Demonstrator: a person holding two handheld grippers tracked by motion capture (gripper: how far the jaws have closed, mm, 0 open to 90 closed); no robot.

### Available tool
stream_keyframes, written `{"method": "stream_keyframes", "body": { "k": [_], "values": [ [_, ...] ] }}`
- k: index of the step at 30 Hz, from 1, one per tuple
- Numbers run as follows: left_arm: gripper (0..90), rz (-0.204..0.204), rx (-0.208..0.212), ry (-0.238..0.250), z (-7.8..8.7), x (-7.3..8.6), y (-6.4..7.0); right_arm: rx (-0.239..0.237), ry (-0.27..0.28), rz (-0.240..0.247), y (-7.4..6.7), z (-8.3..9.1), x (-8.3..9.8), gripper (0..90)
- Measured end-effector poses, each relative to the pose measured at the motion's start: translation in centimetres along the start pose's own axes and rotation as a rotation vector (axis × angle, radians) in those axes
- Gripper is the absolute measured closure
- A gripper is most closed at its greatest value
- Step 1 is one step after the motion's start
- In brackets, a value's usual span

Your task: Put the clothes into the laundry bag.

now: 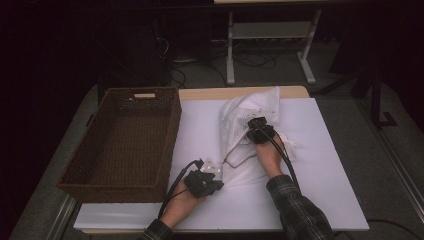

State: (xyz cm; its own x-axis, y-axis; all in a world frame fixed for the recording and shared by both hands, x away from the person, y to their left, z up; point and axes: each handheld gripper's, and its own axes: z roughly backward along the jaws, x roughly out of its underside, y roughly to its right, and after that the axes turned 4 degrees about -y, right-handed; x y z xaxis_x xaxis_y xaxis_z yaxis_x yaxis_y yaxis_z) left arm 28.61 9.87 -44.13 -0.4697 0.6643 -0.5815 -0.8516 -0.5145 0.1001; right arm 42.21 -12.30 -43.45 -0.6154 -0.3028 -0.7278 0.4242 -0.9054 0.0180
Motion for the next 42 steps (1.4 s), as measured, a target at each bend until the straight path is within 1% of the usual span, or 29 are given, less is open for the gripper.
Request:
{"method": "stream_keyframes", "body": {
  "k": [2, 5, 9, 10, 12, 13, 16, 18, 21, 23, 25, 27, 29, 32, 34, 38, 40, 42],
  "values": [
    [89.3, -0.001, 0.001, 0.001, 0.0, 0.0, 0.0, -0.006, 0.005, -0.001, 0.0, 0.3, 0.1, 83.0],
    [89.3, 0.001, -0.001, 0.006, 0.0, 0.0, 0.0, -0.025, 0.011, -0.003, 0.2, 1.1, 0.5, 77.7],
    [89.2, -0.001, 0.001, 0.004, 0.0, 0.0, 0.0, -0.051, 0.023, -0.005, 0.5, 2.2, 1.0, 66.7],
    [89.2, -0.003, 0.001, 0.000, 0.0, 0.0, 0.0, -0.066, 0.024, -0.004, 0.6, 2.5, 1.1, 63.5],
    [89.2, -0.005, -0.001, 0.000, 0.0, 0.0, 0.0, -0.068, 0.030, 0.011, 0.6, 3.1, 1.3, 58.7],
    [89.2, -0.007, -0.002, 0.000, 0.0, 0.0, 0.0, -0.081, 0.032, 0.014, 0.7, 3.5, 1.4, 56.9],
    [89.2, -0.005, 0.000, 0.001, 0.0, 0.0, 0.0, -0.106, 0.034, 0.023, 0.8, 4.7, 1.9, 53.3],
    [89.1, -0.004, 0.001, 0.002, 0.0, 0.0, 0.0, -0.121, 0.021, 0.033, 1.0, 5.4, 2.2, 51.0],
    [89.1, -0.005, 0.000, 0.002, 0.0, 0.0, 0.0, -0.136, 0.024, 0.053, 1.3, 6.4, 2.9, 50.5],
    [89.1, -0.006, 0.000, 0.002, 0.0, 0.0, 0.0, -0.151, 0.015, 0.057, 1.7, 7.1, 3.4, 49.4],
    [89.1, -0.007, 0.000, 0.000, 0.0, 0.0, 0.0, -0.153, 0.014, 0.066, 2.0, 7.8, 3.9, 49.2],
    [89.1, -0.006, 0.001, 0.000, 0.0, 0.0, -0.1, -0.165, 0.007, 0.063, 2.4, 8.5, 4.3, 48.1],
    [89.1, -0.004, 0.001, 0.000, 0.0, 0.0, 0.0, -0.164, 0.001, 0.071, 2.8, 9.1, 4.7, 48.1],
    [89.0, -0.006, -0.001, 0.001, 0.0, 0.0, 0.0, -0.166, 0.014, 0.066, 3.5, 10.3, 5.2, 48.1],
    [89.1, -0.003, 0.002, 0.003, 0.0, 0.1, 0.0, -0.166, 0.027, 0.054, 4.1, 11.2, 5.7, 48.1],
    [89.1, -0.006, 0.000, 0.004, 0.0, 0.1, 0.0, -0.134, 0.036, 0.048, 5.6, 12.7, 6.7, 47.8],
    [89.1, -0.006, 0.001, 0.002, 0.0, 0.1, 0.0, -0.115, 0.032, 0.038, 6.6, 13.0, 7.2, 47.4],
    [89.1, -0.006, 0.000, 0.002, 0.0, 0.0, 0.0, -0.111, 0.018, 0.018, 7.6, 13.0, 7.8, 46.6]
  ]
}}
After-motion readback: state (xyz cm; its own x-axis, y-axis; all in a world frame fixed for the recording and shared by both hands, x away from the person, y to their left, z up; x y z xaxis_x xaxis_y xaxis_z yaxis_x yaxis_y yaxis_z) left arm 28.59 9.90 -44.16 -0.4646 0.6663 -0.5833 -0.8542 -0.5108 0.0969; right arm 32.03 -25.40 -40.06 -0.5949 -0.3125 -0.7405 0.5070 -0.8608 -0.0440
